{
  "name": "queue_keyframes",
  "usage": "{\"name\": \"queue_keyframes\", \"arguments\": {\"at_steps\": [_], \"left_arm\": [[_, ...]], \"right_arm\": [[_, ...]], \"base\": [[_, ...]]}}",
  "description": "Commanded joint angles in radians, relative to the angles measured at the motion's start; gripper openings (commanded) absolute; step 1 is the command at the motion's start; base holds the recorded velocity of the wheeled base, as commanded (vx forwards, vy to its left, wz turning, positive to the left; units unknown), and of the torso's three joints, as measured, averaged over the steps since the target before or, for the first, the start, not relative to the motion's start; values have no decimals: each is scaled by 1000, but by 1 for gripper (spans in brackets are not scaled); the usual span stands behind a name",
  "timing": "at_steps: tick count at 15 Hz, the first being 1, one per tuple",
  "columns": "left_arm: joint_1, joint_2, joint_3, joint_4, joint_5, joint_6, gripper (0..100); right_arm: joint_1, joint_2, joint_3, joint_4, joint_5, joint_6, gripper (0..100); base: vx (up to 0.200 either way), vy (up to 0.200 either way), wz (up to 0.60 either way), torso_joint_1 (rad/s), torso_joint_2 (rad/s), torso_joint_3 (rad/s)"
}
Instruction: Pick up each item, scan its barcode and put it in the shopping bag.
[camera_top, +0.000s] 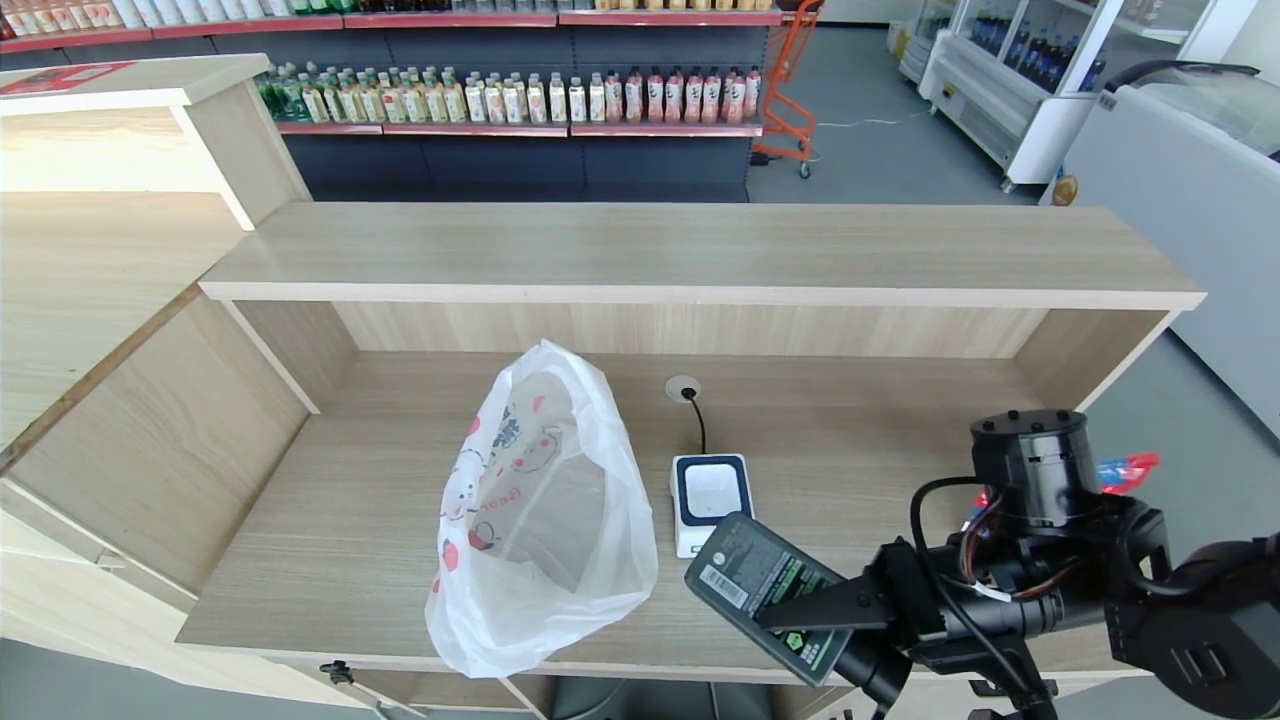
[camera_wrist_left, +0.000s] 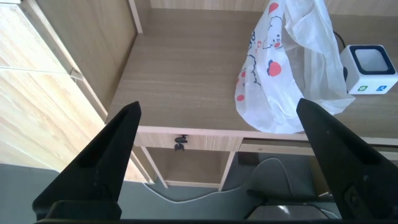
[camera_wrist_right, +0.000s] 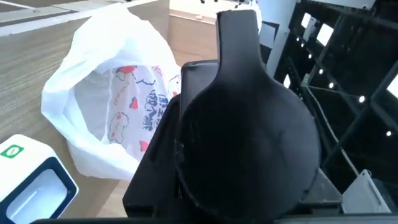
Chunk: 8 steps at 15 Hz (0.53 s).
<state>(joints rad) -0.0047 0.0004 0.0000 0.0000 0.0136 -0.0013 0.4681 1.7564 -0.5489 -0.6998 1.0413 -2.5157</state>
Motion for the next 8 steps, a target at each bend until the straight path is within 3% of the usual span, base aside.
{"name": "queue_keyframes", "arguments": {"at_steps": [1,8], "left_arm": [[0,0,0,0,0,0,100],[0,0,0,0,0,0,100]], "right_arm": [[12,25,-5,0,6,-14,0],[46,18,1,3,33,-55,0]], "base": [[0,0,0,0,0,0],[0,0,0,0,0,0]]}}
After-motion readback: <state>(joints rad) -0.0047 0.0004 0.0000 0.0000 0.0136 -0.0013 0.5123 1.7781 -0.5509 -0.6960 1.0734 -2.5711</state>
